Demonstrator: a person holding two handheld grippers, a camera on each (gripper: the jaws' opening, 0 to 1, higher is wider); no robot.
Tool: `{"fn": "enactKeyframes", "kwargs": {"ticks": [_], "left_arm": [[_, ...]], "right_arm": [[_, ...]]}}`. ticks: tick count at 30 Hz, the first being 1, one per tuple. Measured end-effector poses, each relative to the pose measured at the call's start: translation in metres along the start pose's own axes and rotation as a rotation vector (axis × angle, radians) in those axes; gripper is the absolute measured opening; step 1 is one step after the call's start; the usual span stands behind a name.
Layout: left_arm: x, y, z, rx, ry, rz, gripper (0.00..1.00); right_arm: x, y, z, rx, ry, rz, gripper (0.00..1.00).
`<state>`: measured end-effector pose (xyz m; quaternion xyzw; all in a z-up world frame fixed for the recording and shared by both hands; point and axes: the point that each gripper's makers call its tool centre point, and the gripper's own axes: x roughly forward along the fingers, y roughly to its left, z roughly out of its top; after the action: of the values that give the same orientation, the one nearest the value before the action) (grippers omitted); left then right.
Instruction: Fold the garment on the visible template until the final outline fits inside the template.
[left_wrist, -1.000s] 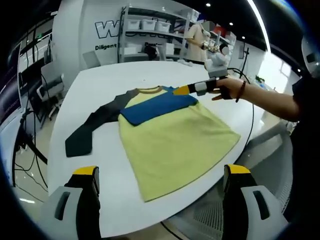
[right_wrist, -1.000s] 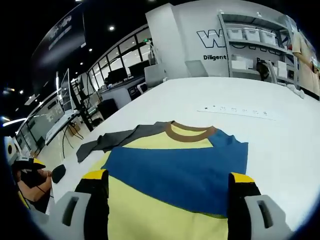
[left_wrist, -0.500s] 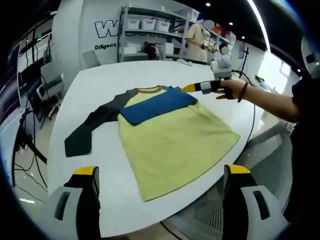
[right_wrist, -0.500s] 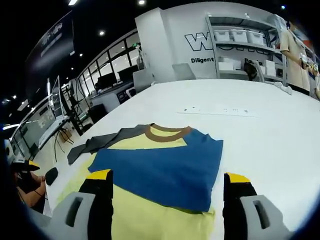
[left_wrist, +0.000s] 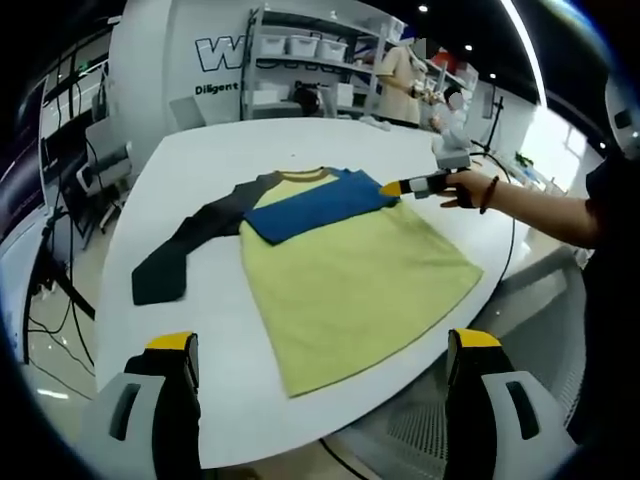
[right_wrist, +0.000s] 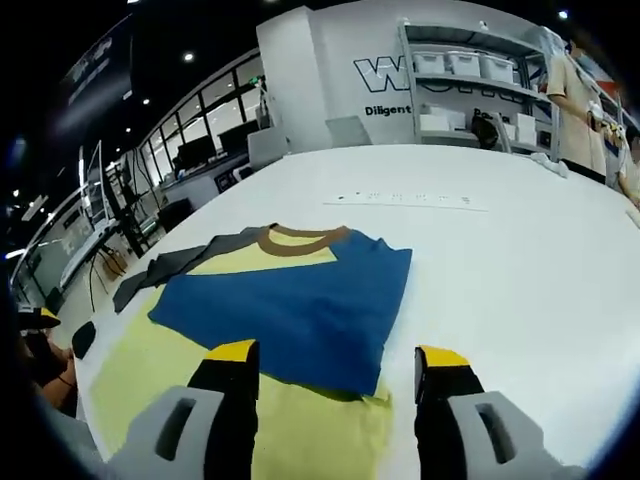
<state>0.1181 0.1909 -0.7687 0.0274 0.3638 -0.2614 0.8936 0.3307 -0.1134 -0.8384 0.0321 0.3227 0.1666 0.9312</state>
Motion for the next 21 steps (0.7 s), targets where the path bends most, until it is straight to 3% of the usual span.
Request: {"fn": "enactKeyframes", "kwargs": {"ticks": [6,11,21], "left_arm": [[0.001,0.0,0.0,-0.005,-0.002,0.0,0.99],[0.001,0.0,0.001,-0.004,-0.001,-0.001,0.99],[0.002,0.002,0.001,-0.008,-0.005,0.004,0.99]], "right_arm": [[0.0,-0.009,-0.006,-0.013,-0.014,-0.037,0.35],[0.0,-0.013,-0.008,0.01,-0.022,-0.052,0.26],[0.001,-0.02,-0.022,-0.103,0.038,-0.112,0.06]]}}
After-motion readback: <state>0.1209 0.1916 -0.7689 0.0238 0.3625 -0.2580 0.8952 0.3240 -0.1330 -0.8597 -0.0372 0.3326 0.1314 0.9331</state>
